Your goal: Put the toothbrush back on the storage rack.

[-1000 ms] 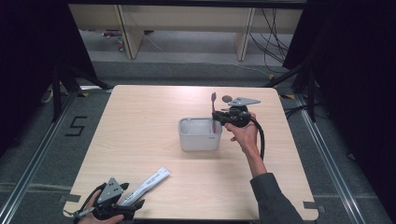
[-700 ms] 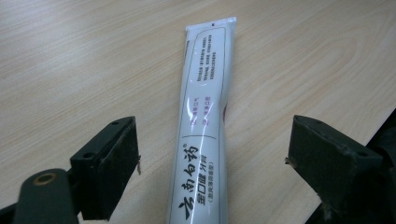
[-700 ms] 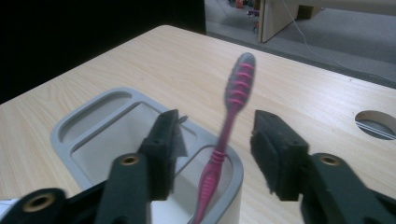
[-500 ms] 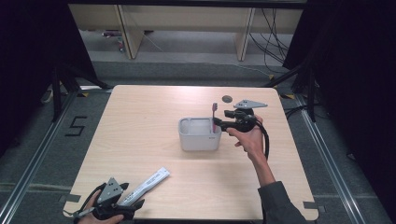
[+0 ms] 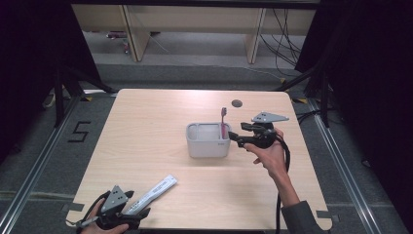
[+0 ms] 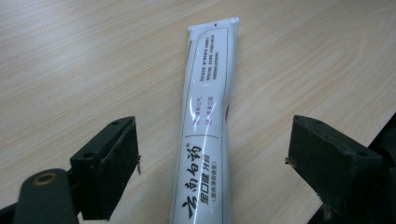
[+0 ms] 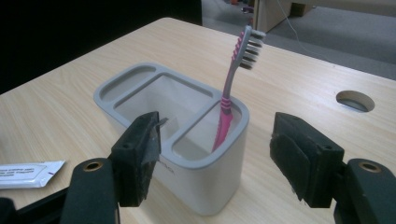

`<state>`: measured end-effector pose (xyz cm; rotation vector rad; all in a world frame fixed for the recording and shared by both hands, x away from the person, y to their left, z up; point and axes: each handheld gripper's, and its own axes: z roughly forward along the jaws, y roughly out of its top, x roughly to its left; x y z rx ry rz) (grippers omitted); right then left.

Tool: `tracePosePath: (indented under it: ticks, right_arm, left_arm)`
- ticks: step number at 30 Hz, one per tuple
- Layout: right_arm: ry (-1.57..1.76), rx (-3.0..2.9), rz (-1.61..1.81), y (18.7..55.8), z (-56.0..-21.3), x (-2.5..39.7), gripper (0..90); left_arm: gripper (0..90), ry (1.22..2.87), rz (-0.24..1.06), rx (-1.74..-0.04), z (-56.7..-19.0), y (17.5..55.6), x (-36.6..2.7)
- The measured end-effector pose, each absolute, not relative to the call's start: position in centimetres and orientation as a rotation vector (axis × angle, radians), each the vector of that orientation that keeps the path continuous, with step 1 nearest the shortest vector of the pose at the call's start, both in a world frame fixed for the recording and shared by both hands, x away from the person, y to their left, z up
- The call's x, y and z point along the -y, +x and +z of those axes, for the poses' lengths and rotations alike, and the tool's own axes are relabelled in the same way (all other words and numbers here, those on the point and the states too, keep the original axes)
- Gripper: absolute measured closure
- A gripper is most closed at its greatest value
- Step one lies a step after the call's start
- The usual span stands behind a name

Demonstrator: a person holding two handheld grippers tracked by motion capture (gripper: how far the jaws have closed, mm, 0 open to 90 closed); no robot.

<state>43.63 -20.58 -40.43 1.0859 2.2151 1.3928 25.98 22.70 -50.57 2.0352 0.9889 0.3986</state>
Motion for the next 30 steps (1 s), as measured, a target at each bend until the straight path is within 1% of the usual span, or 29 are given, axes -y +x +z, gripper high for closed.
tracePosePath:
  ticks: [3, 6, 7, 8, 12, 14, 19, 21, 22, 27, 29, 30]
  right_arm:
    - [1.075, -2.219, 1.394, 43.6, -40.6, 20.9, 34.1]
    - [1.072, -2.219, 1.370, 43.4, -40.6, 21.2, 32.8]
    - [1.113, -2.218, 1.379, 43.2, -40.7, 21.1, 32.0]
    - [1.074, -2.213, 1.368, 43.3, -40.7, 21.2, 31.3]
    - [1.100, -2.217, 1.382, 43.1, -41.0, 21.5, 26.7]
    - [1.130, -2.223, 1.374, 42.7, -41.1, 21.6, 24.7]
    - [1.154, -2.216, 1.352, 42.1, -41.2, 21.9, 22.0]
    - [1.101, -2.225, 1.348, 42.1, -41.4, 22.0, 22.0]
    - [1.152, -2.230, 1.331, 41.7, -41.3, 21.9, 21.8]
    - [1.092, -2.228, 1.287, 41.2, -41.5, 22.1, 20.8]
    - [1.131, -2.236, 1.301, 40.9, -41.5, 22.0, 20.9]
    - [1.079, -2.239, 1.290, 40.7, -41.7, 22.1, 21.0]
  left_arm:
    - [15.4, 2.032, 0.403, -0.988, -50.6, 26.0, -22.7]
    - [15.4, 2.069, 0.408, -0.972, -50.5, 26.0, -23.0]
    - [15.4, 2.069, 0.408, -0.971, -50.5, 26.0, -23.0]
    - [15.4, 2.026, 0.402, -0.991, -50.6, 26.0, -22.7]
    - [15.4, 2.070, 0.404, -0.966, -50.5, 26.0, -23.0]
    - [15.4, 2.029, 0.396, -0.987, -50.6, 26.0, -22.7]
    - [15.4, 2.035, 0.403, -0.986, -50.6, 26.0, -22.7]
    - [15.4, 2.038, 0.401, -0.985, -50.5, 26.0, -22.7]
    - [15.4, 2.038, 0.401, -0.985, -50.5, 26.0, -22.7]
    - [15.4, 2.042, 0.400, -0.985, -50.5, 26.0, -22.8]
    - [15.4, 2.033, 0.401, -0.990, -50.6, 26.0, -22.7]
    - [15.4, 2.076, 0.405, -0.971, -50.4, 26.0, -23.0]
